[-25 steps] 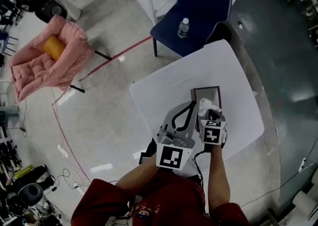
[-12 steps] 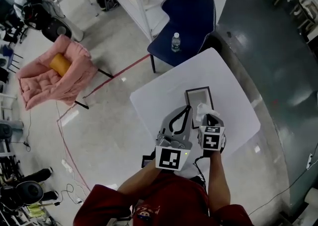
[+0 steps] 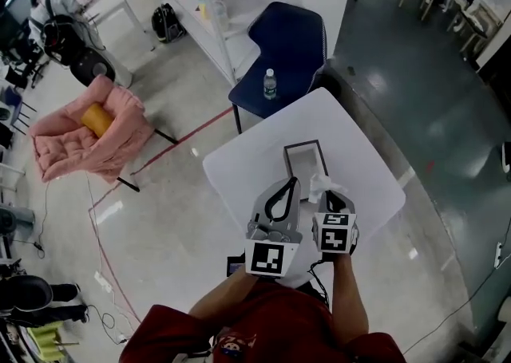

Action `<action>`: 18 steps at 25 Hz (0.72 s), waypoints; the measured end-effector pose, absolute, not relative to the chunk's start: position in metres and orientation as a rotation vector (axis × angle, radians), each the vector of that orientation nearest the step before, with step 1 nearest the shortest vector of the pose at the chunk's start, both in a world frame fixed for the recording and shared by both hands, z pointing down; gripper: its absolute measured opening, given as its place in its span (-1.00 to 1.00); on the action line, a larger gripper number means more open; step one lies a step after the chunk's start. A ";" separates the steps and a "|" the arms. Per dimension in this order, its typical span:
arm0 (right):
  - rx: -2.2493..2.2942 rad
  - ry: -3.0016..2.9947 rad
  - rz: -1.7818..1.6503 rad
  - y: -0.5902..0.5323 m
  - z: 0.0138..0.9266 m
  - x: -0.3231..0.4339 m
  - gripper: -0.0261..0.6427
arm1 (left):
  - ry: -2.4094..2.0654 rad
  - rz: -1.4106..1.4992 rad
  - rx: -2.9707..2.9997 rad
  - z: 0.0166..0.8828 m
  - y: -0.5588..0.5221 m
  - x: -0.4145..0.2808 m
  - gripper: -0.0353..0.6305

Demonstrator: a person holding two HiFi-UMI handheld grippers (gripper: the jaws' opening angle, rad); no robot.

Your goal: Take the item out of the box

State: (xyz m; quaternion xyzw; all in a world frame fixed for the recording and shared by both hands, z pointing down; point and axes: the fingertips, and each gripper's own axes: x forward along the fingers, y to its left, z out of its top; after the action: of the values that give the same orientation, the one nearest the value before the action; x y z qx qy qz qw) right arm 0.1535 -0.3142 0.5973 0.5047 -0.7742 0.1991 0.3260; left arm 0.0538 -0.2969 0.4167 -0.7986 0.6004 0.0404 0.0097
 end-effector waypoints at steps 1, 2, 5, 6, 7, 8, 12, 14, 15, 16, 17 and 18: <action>1.330 -2.040 0.511 -0.308 0.592 0.157 -0.90 | 1.873 0.126 -2.493 0.415 -0.291 0.058 -0.88; 1.337 -2.052 0.499 -0.302 0.586 0.161 -0.90 | 1.872 0.127 -2.492 0.413 -0.285 0.062 -0.88; 1.356 -2.086 0.464 -0.287 0.570 0.168 -0.90 | 1.873 0.129 -2.497 0.408 -0.270 0.070 -0.88; 1.363 -2.092 0.455 -0.281 0.566 0.170 -0.90 | 1.870 0.129 -2.503 0.407 -0.265 0.073 -0.88; 1.370 -2.096 0.448 -0.275 0.563 0.173 -0.90 | 1.867 0.128 -2.510 0.407 -0.261 0.076 -0.88; 1.375 -2.101 0.443 -0.269 0.560 0.176 -0.90 | 1.866 0.120 -2.518 0.406 -0.256 0.079 -0.88; 1.385 -2.137 0.416 -0.249 0.548 0.186 -0.90 | 1.862 0.111 -2.529 0.401 -0.240 0.092 -0.88; 1.399 -2.156 0.396 -0.243 0.541 0.187 -0.90 | 1.842 0.143 -2.517 0.398 -0.236 0.096 -0.88; 1.406 -2.165 0.388 -0.241 0.537 0.186 -0.90 | 1.837 0.148 -2.514 0.396 -0.233 0.096 -0.88; 1.412 -2.175 0.377 -0.240 0.533 0.184 -0.90 | 1.837 0.151 -2.512 0.396 -0.231 0.095 -0.88; 1.419 -2.186 0.362 -0.239 0.528 0.182 -0.90 | 1.840 0.155 -2.510 0.394 -0.230 0.093 -0.88; 1.429 -2.199 0.345 -0.240 0.522 0.180 -0.90 | 1.842 0.160 -2.505 0.393 -0.229 0.091 -0.88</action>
State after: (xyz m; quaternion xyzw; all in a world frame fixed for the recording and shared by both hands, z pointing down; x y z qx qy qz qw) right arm 0.1805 -0.2401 0.5218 0.5237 -0.8058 0.1265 0.2458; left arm 0.0911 -0.2292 0.3927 -0.8044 0.5917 0.0513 0.0140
